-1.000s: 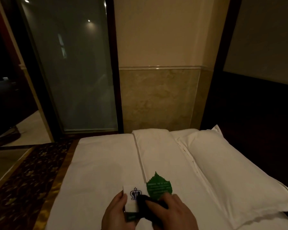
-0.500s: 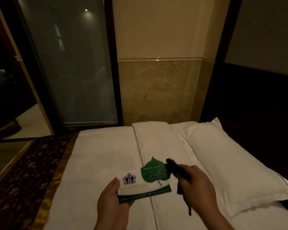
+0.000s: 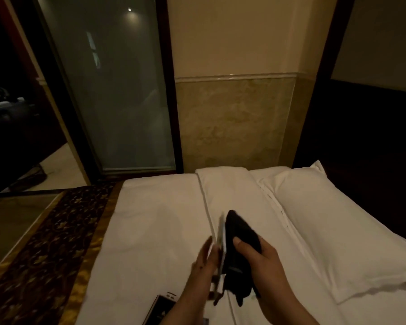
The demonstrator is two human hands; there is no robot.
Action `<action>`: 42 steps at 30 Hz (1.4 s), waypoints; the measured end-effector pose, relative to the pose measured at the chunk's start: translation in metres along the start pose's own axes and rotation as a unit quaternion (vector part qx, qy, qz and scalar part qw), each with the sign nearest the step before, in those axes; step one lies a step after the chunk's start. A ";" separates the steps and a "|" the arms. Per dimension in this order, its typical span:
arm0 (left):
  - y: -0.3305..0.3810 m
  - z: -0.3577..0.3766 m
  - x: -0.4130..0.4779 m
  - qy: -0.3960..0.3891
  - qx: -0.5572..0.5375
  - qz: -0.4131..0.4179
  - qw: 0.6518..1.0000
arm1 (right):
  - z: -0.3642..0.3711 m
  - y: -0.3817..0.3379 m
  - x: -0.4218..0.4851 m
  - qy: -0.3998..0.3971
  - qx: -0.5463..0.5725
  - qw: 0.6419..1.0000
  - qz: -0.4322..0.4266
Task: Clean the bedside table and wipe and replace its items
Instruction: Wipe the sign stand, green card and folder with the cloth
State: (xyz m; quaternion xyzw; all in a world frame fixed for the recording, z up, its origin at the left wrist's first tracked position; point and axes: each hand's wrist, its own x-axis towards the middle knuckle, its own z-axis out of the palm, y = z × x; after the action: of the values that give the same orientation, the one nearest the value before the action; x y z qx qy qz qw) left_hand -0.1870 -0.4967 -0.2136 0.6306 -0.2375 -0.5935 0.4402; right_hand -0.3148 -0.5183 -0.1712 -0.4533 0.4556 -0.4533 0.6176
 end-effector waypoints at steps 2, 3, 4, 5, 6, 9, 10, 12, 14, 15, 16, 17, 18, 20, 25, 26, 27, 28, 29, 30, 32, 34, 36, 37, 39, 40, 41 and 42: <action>-0.003 -0.004 -0.001 -0.075 -0.158 -0.079 0.981 | 0.010 0.007 -0.005 -0.011 -0.107 0.994 -0.033; -0.004 -0.009 -0.001 -0.101 -0.216 -0.093 0.967 | 0.015 0.010 -0.006 -0.029 -0.160 0.985 -0.059; -0.004 -0.014 0.000 -0.129 -0.270 -0.098 0.949 | 0.019 0.010 -0.008 -0.048 -0.205 0.974 -0.080; -0.005 -0.019 0.000 -0.160 -0.323 -0.099 0.928 | 0.022 0.010 -0.008 -0.060 -0.235 0.966 -0.091; -0.005 -0.022 0.000 -0.188 -0.374 -0.099 0.903 | 0.026 0.007 -0.007 -0.065 -0.244 0.963 -0.089; -0.005 -0.024 -0.002 -0.229 -0.457 -0.076 0.856 | 0.032 -0.003 0.002 -0.049 -0.088 0.995 0.015; -0.005 -0.026 -0.002 -0.231 -0.463 -0.064 0.853 | 0.033 -0.007 0.005 -0.043 -0.018 0.997 0.057; -0.005 -0.033 -0.001 -0.219 -0.439 -0.033 0.871 | 0.032 -0.013 0.010 -0.015 0.044 0.997 0.066; -0.002 -0.037 0.000 -0.203 -0.391 -0.004 0.898 | 0.031 -0.013 0.012 -0.014 -0.018 1.000 -0.005; -0.001 -0.038 0.002 -0.188 -0.374 -0.002 0.908 | 0.032 -0.014 0.013 -0.035 -0.090 0.994 -0.050; 0.000 -0.038 0.002 -0.173 -0.364 -0.002 0.915 | 0.034 -0.014 0.014 -0.064 -0.187 0.975 -0.097; -0.001 -0.037 0.002 -0.165 -0.366 0.002 0.916 | 0.037 -0.011 0.016 -0.092 -0.294 0.941 -0.141; -0.002 -0.037 0.000 -0.163 -0.373 0.007 0.913 | 0.040 -0.009 0.019 -0.102 -0.379 0.903 -0.174; -0.005 -0.040 -0.005 -0.177 -0.368 0.014 0.913 | 0.041 -0.011 0.024 -0.090 -0.391 0.903 -0.153; 0.007 -0.054 -0.015 -0.230 -0.391 0.064 0.889 | -0.001 -0.027 0.036 -0.008 0.050 0.998 0.047; 0.010 -0.056 -0.016 -0.223 -0.406 0.076 0.883 | -0.003 -0.023 0.035 0.003 0.040 0.999 0.027; 0.013 -0.057 -0.016 -0.218 -0.422 0.085 0.876 | 0.001 -0.016 0.033 0.001 -0.003 1.000 -0.002; 0.014 -0.058 -0.016 -0.223 -0.438 0.091 0.866 | 0.009 -0.006 0.030 -0.008 -0.065 0.997 -0.036; 0.014 -0.058 -0.015 -0.236 -0.450 0.096 0.856 | 0.017 0.005 0.026 -0.022 -0.153 0.984 -0.084; 0.014 -0.057 -0.015 -0.246 -0.455 0.102 0.850 | 0.024 0.016 0.023 -0.036 -0.258 0.955 -0.144; 0.014 -0.057 -0.013 -0.241 -0.457 0.108 0.849 | 0.030 0.031 0.018 -0.034 -0.471 0.842 -0.261; 0.015 -0.059 -0.010 -0.218 -0.467 0.111 0.850 | 0.029 0.034 0.013 -0.014 -0.563 0.780 -0.274; 0.015 -0.063 -0.005 -0.190 -0.465 0.120 0.856 | 0.032 0.037 0.005 -0.040 -0.563 0.781 -0.267; 0.016 -0.063 -0.004 -0.174 -0.453 0.128 0.865 | 0.036 0.038 0.000 -0.056 -0.549 0.788 -0.273; 0.016 -0.063 -0.001 -0.138 -0.431 0.133 0.882 | 0.044 0.035 -0.008 -0.061 -0.531 0.793 -0.290; 0.017 -0.063 0.000 -0.121 -0.422 0.135 0.888 | 0.045 0.032 -0.011 -0.054 -0.518 0.799 -0.299; 0.016 -0.063 0.001 -0.110 -0.411 0.140 0.894 | 0.046 0.027 -0.013 -0.045 -0.503 0.806 -0.309; 0.016 -0.063 0.003 -0.104 -0.401 0.147 0.898 | 0.047 0.023 -0.015 -0.034 -0.488 0.810 -0.323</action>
State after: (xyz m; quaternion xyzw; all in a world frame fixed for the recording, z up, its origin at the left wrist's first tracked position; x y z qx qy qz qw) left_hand -0.1229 -0.4896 -0.2077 0.2932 -0.1139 -0.6293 0.7107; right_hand -0.2686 -0.4929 -0.1836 -0.8311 0.4231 -0.3290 0.1483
